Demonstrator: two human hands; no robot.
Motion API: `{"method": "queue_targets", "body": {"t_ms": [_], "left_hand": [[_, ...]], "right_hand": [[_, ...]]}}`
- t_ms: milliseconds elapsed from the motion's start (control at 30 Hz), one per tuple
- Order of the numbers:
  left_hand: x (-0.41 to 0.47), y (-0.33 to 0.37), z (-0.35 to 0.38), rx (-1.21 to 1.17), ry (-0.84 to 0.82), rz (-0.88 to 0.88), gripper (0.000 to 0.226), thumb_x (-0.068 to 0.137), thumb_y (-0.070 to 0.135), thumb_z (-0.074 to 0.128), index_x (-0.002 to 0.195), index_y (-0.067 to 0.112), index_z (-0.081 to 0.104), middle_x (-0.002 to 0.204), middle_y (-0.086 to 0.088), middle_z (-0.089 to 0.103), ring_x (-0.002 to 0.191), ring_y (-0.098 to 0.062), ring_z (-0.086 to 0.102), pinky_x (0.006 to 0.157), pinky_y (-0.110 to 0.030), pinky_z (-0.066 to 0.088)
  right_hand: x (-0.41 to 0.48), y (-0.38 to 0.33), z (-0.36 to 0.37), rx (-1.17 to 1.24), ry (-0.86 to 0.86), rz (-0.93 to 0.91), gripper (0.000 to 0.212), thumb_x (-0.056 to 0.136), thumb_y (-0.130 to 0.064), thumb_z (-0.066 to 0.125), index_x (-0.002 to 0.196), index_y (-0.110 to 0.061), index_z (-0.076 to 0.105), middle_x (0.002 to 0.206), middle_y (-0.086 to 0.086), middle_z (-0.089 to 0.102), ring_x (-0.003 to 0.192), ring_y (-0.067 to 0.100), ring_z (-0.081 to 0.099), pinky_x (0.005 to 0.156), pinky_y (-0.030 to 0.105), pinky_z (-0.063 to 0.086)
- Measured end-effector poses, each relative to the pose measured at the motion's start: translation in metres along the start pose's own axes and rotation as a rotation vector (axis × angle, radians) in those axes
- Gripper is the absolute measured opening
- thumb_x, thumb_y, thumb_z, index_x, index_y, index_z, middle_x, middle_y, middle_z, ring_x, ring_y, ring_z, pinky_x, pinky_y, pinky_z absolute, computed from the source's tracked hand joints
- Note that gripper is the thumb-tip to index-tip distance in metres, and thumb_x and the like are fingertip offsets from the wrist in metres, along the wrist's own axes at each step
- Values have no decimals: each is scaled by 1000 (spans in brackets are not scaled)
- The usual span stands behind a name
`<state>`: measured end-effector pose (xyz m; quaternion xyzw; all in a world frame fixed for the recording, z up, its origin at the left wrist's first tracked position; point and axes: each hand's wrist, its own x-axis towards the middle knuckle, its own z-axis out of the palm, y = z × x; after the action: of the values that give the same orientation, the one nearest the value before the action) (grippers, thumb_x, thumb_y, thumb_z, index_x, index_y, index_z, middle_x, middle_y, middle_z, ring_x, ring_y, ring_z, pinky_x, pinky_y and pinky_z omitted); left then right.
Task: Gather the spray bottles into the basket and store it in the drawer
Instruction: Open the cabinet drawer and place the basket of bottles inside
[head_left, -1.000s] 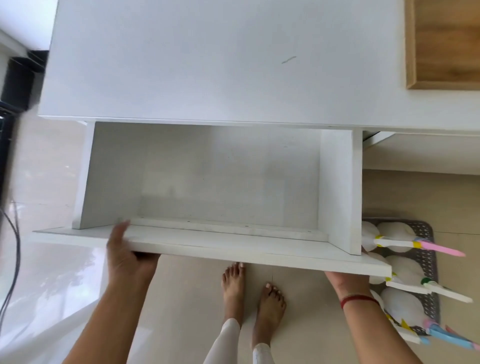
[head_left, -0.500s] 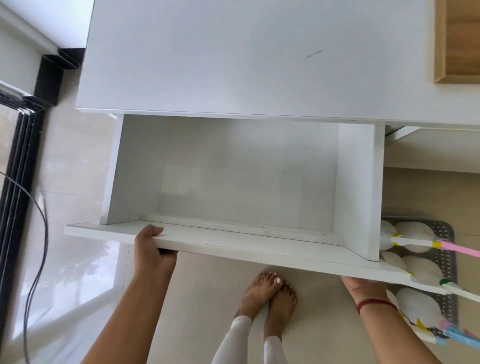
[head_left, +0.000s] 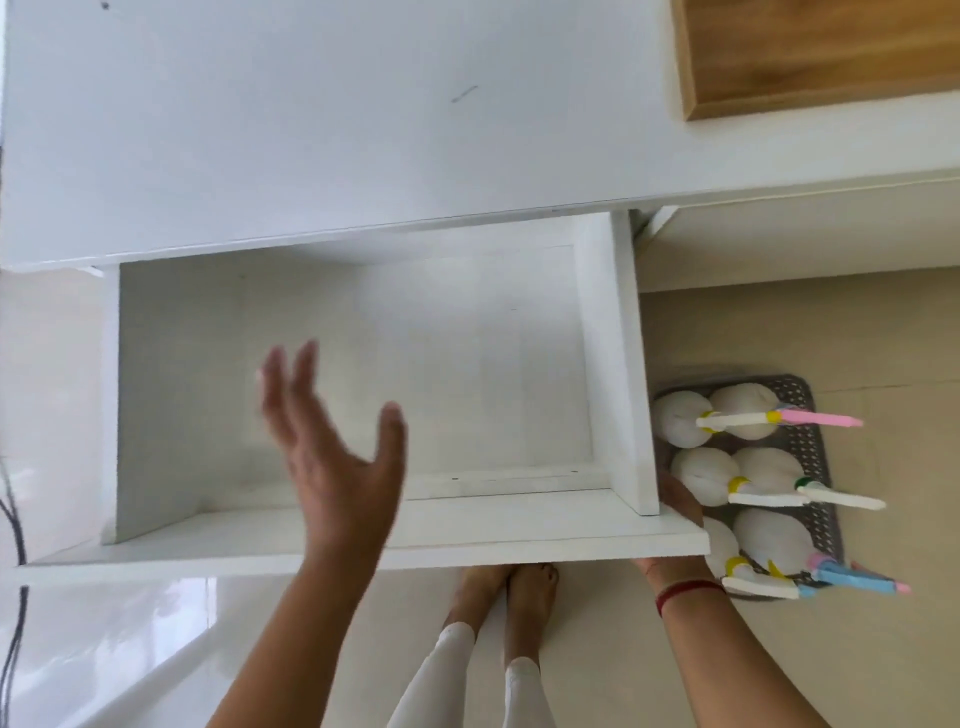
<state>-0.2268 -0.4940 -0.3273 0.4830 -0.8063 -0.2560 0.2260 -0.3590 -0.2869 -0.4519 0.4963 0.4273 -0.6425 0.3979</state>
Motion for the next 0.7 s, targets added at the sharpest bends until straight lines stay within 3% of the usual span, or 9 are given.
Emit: {"method": "queue_targets", "body": {"t_ms": [67, 133, 200, 333, 467, 600, 700], "left_hand": [[4, 10, 11, -89, -99, -62, 64, 84, 15, 64, 141, 4, 37, 151, -20, 27, 143, -36, 26, 112, -36, 29], [5, 38, 37, -122, -229, -40, 64, 86, 13, 65, 142, 12, 36, 154, -11, 25, 145, -25, 24, 108, -17, 26], [-2, 63, 57, -159, -334, -25, 64, 87, 15, 64, 143, 16, 35, 155, -5, 23, 146, -19, 22, 102, -4, 20], [-6, 89, 88, -143, -458, 68, 65, 88, 19, 63, 145, 20, 32, 157, -3, 20, 147, -18, 21, 106, -15, 22], [-19, 117, 116, -121, -583, 206, 63, 88, 25, 63, 143, 24, 33, 158, 1, 17, 148, -17, 17, 108, -23, 23], [-36, 150, 147, -53, -737, 411, 62, 88, 27, 62, 143, 22, 33, 158, -2, 20, 150, -20, 12, 115, -30, 21], [-47, 172, 171, -56, -829, 449, 63, 87, 27, 62, 143, 22, 33, 155, -2, 25, 148, -21, 15, 114, -32, 20]], "right_hand": [[5, -4, -11, -10, 31, -74, 41, 96, -23, 43, 65, -13, 69, 52, 3, 65, 49, 17, 65, 46, 24, 54], [13, -9, -24, -10, 88, -108, 18, 91, -24, 51, 85, -17, 65, 76, 2, 65, 70, 19, 64, 62, 32, 54], [15, -19, -33, 11, 100, -139, 9, 89, -27, 54, 88, -21, 61, 97, 1, 59, 88, 18, 59, 74, 37, 51], [12, -36, -49, 33, 40, -100, 11, 91, -30, 53, 93, -20, 59, 97, 2, 55, 88, 19, 53, 66, 39, 54], [10, -46, -74, 141, -1, -68, 18, 89, -34, 56, 100, -21, 60, 101, 5, 58, 102, 25, 54, 99, 51, 41], [2, -48, -103, 271, -1, -66, 24, 91, -33, 54, 110, -19, 60, 119, 7, 61, 113, 27, 56, 100, 47, 42], [-3, -50, -127, 282, 19, -100, 32, 94, -33, 51, 121, -17, 58, 125, 7, 60, 119, 26, 55, 100, 42, 42]]}}
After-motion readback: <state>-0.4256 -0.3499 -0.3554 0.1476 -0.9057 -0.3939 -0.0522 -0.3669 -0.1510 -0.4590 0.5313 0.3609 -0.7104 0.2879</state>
